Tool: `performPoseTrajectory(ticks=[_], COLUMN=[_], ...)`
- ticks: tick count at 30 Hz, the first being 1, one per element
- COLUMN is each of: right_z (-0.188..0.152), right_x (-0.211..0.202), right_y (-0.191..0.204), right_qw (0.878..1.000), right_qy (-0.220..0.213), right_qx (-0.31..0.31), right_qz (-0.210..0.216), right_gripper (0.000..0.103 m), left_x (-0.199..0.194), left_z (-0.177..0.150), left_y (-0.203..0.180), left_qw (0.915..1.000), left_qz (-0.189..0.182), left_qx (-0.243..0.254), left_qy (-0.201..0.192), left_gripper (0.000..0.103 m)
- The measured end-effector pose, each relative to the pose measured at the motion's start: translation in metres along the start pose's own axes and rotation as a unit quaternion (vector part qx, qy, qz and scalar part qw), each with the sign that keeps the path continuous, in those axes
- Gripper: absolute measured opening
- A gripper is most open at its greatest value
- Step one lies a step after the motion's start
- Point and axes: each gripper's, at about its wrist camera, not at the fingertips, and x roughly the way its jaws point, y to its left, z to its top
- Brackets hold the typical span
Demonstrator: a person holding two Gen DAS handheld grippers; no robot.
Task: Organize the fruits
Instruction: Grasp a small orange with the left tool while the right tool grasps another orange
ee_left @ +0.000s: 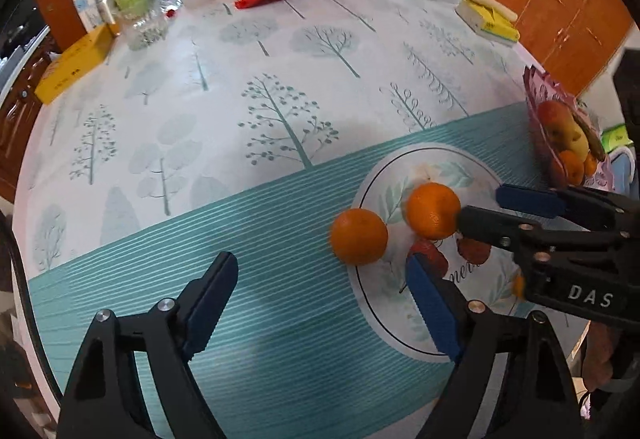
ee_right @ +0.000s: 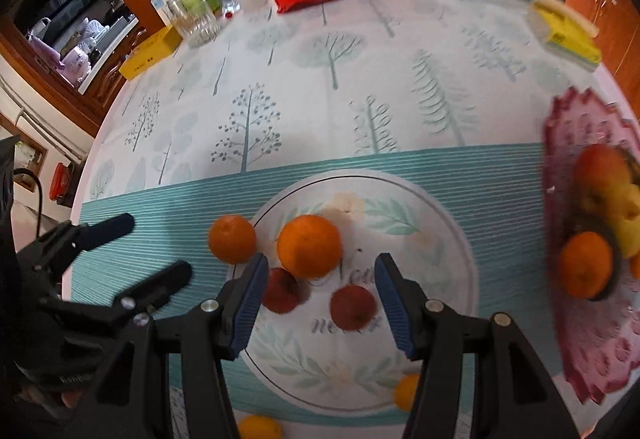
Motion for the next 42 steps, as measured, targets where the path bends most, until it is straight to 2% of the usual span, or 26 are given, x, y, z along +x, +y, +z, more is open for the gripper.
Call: performPoseTrajectory(ticks=[8, 12, 15, 21, 25, 27, 35, 42], right_z=[0.009, 0.01, 0.01, 0.008, 0.005, 0.004, 0.001, -0.011], right_x=[0.037, 0.049, 0.049, 0.041, 0.032, 0.027, 0.01, -0.021], right_y=[-0.003, -0.004, -0.007, -0.02, -0.027, -0.03, -0.028, -0.016], right_qw=[0.999, 0.997, 0.997, 0.998, 0.998, 0.998, 0.999, 1.0], right_qy=[0.047, 0.064, 0.059, 0.045, 0.034, 0.027, 0.006, -0.023], right_qx=[0.013, 0.019, 0.02, 0.039, 0.045, 0.047, 0.037, 0.013], right_qz=[0.022, 0.036, 0.044, 0.032, 0.03, 0.028, 0.023, 0.014], right_gripper=[0.056, 0.045, 0.043, 0.042, 0.042, 0.042, 0.042, 0.042], left_x=[0.019, 0.026, 0.032, 0.049, 0.058, 0.059, 0.051, 0.002], left_z=[0.003, 0.006, 0.008, 0.014, 0.016, 0.018, 0.017, 0.01], left_y=[-0.002, -0.002, -0.005, -0.011, -0.017, -0.021, -0.023, -0.029], left_qw=[0.9997, 0.9996, 0.9994, 0.9987, 0.9978, 0.998, 0.9986, 0.9998], left_qz=[-0.005, -0.009, -0.012, -0.025, -0.038, -0.036, -0.019, -0.004], left_qx=[0.017, 0.014, 0.015, 0.008, 0.006, 0.009, 0.008, 0.011], left_qy=[0.017, 0.025, 0.029, 0.044, 0.054, 0.051, 0.049, 0.014], left_gripper=[0.085, 0.082, 0.079, 0.063, 0.044, 0.039, 0.037, 0.037])
